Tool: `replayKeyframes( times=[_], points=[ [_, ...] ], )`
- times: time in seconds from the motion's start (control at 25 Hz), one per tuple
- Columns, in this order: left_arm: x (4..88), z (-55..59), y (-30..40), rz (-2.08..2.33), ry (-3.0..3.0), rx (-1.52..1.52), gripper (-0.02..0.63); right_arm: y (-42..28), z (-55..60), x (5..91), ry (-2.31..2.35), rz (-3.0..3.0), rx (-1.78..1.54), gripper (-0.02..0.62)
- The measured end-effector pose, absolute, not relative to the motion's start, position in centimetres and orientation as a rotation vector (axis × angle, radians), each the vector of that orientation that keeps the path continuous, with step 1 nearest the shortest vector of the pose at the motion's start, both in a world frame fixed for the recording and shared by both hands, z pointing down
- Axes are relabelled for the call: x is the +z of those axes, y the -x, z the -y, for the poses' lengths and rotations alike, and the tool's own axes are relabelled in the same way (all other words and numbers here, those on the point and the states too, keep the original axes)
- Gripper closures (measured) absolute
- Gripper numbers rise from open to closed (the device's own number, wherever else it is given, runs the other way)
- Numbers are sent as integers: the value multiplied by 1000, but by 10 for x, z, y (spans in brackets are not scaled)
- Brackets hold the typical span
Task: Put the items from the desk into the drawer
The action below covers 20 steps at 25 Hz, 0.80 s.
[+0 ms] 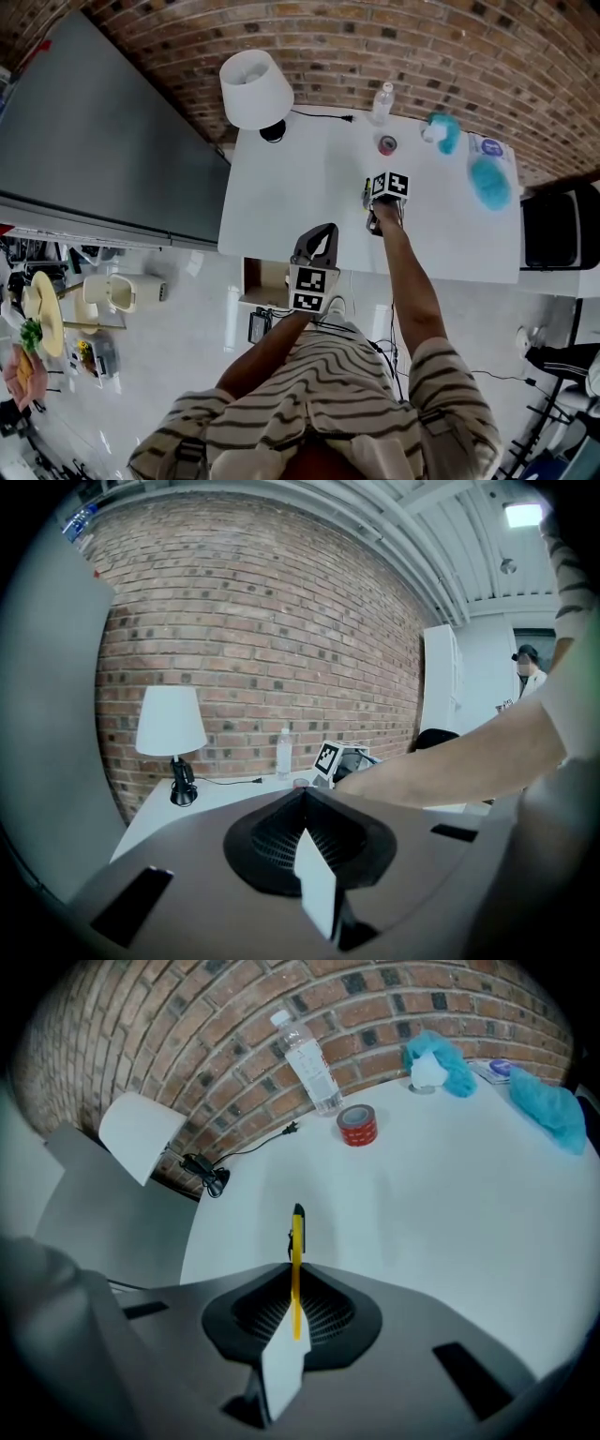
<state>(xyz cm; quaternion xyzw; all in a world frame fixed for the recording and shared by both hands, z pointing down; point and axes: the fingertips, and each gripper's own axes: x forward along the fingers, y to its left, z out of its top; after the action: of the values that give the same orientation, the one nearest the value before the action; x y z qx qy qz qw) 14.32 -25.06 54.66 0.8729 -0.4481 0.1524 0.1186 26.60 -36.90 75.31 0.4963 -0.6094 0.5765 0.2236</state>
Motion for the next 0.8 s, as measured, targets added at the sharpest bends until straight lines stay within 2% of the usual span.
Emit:
replayKeyframes(
  times=[0.8],
  points=[
    [506, 240, -143, 1386, -2594, 368, 598, -235, 340, 647, -1407, 1970, 1511, 558]
  ],
)
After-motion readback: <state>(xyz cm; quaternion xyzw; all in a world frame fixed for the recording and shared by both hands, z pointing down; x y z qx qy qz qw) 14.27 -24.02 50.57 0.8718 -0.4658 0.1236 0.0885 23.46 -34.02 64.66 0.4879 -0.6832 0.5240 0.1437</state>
